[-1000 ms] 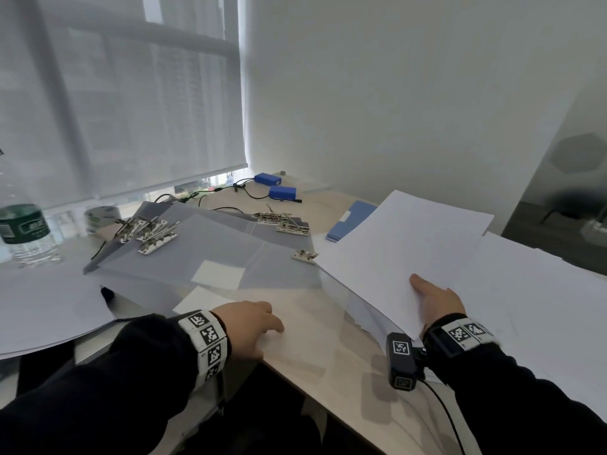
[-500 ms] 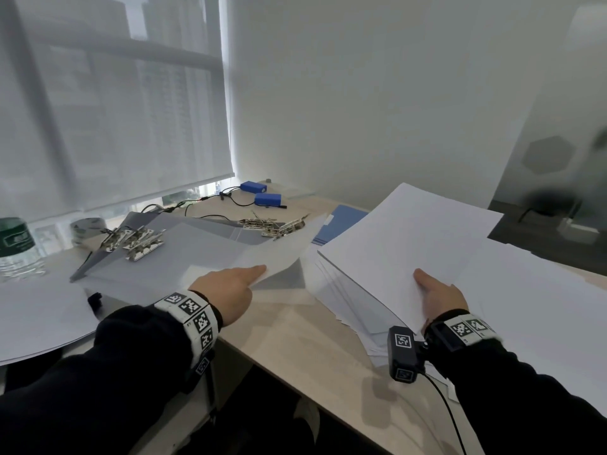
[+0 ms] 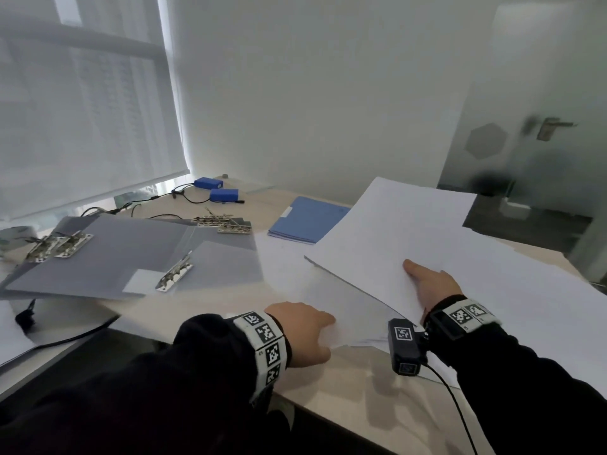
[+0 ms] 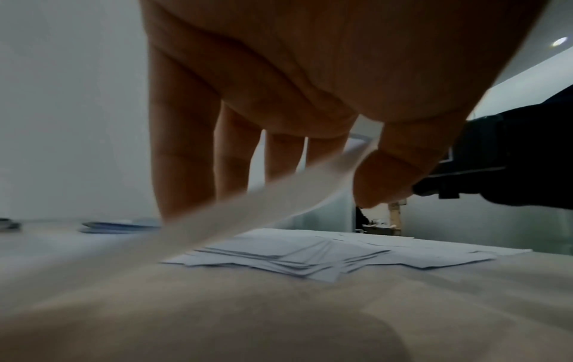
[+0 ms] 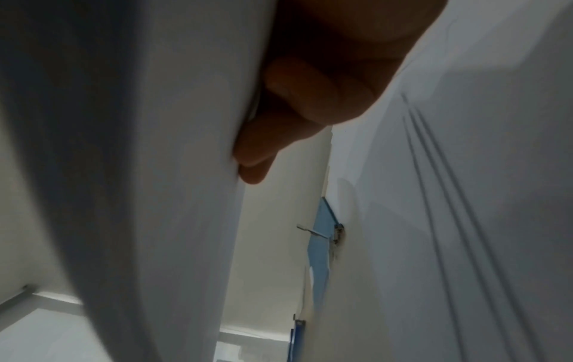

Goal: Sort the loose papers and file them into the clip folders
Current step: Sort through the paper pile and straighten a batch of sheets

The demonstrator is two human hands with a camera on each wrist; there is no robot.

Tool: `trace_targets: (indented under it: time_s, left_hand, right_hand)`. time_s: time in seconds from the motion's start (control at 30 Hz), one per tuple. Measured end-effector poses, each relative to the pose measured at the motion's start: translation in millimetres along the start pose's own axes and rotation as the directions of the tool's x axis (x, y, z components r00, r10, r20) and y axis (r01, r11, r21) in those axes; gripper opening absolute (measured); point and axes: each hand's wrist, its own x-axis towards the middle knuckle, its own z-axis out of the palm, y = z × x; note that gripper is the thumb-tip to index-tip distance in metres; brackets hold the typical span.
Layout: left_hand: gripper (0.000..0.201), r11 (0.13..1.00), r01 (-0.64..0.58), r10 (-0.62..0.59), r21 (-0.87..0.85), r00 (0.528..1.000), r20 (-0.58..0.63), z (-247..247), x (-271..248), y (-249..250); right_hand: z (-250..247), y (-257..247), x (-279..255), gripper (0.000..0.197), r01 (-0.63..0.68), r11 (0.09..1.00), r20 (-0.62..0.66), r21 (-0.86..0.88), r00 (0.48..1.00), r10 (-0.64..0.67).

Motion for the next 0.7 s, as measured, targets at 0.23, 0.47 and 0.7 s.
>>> trace_targets:
  time_s: [0.23, 0.47, 0.7]
  left_hand:
    - [0.070, 0.940, 0.054, 0.007, -0.337, 0.984, 0.177, -4.1, 23.9, 16.8]
    - [0.015, 0.519, 0.253, -0.325, -0.817, 0.942, 0.085, -31.9, 76.1, -28.9]
    - [0.022, 0.801, 0.267, -0.336, -0.535, 0.941, -0.032, -49.6, 133.5, -51.3]
  right_hand:
    - [-54.7, 13.2, -4.3, 0.061, -0.050, 0.993, -0.018, -0.107, 0.999, 0.048]
    - [-86.5, 49.9, 2.0, 0.076, -0.185, 0.962, 0.071, -0.202, 0.977, 0.203]
    - [-85.6, 60.1, -12.2, 0.019, -0.282, 0.930, 0.213, -0.236, 0.919, 0.333]
